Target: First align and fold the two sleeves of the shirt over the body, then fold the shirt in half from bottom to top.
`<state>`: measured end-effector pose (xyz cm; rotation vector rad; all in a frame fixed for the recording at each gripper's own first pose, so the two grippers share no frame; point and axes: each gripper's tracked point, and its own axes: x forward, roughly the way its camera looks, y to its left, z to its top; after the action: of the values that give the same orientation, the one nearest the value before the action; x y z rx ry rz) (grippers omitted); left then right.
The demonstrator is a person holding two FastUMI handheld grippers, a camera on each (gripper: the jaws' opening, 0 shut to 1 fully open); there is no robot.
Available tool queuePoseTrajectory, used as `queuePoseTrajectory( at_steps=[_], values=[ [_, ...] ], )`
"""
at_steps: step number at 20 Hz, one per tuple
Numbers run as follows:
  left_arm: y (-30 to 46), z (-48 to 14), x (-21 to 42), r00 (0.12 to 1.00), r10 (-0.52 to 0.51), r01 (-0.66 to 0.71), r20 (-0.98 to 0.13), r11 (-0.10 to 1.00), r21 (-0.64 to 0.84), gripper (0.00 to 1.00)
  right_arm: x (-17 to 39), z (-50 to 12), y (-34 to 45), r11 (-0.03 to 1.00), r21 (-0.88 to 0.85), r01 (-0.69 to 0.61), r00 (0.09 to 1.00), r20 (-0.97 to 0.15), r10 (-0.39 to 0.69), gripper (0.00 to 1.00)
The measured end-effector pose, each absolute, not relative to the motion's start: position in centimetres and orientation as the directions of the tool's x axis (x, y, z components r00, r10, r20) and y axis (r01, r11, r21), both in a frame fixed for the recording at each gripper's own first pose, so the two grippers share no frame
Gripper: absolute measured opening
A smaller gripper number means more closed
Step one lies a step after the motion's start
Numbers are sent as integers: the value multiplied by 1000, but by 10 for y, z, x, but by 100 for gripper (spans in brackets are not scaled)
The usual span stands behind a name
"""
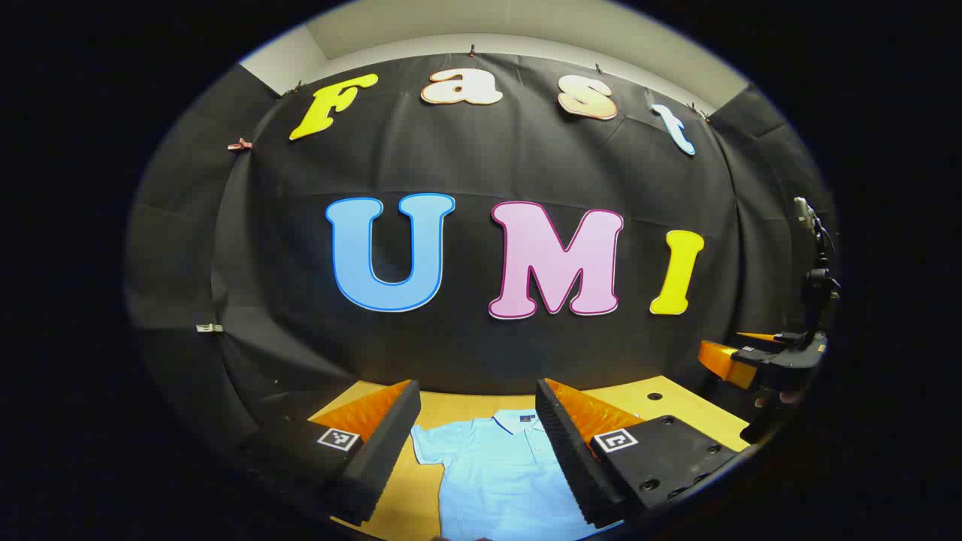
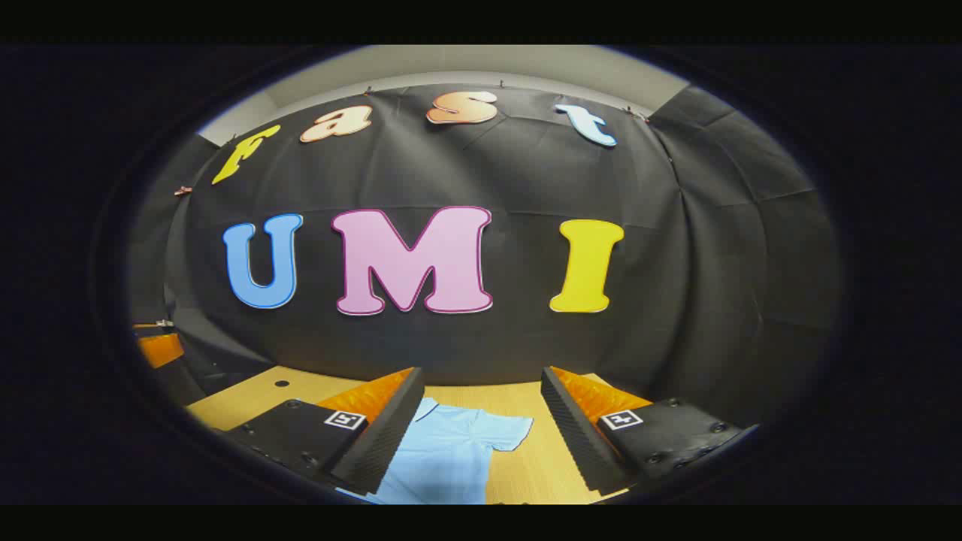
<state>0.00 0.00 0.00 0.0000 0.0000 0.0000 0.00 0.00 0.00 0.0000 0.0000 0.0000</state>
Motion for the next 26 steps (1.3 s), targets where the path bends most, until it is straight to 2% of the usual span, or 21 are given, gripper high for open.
queuePoseTrajectory(
  at_steps=[22,26],
  values=[
    [8,-5,16,1000,-4,3,-16,1000,-8,98,16,-13,-4,1000,-14,16,1000,-21,-17,97],
    [9,-9,23,1000,-9,9,-21,999,-31,97,34,-30,-31,999,-32,44,996,-76,-47,97]
  ],
)
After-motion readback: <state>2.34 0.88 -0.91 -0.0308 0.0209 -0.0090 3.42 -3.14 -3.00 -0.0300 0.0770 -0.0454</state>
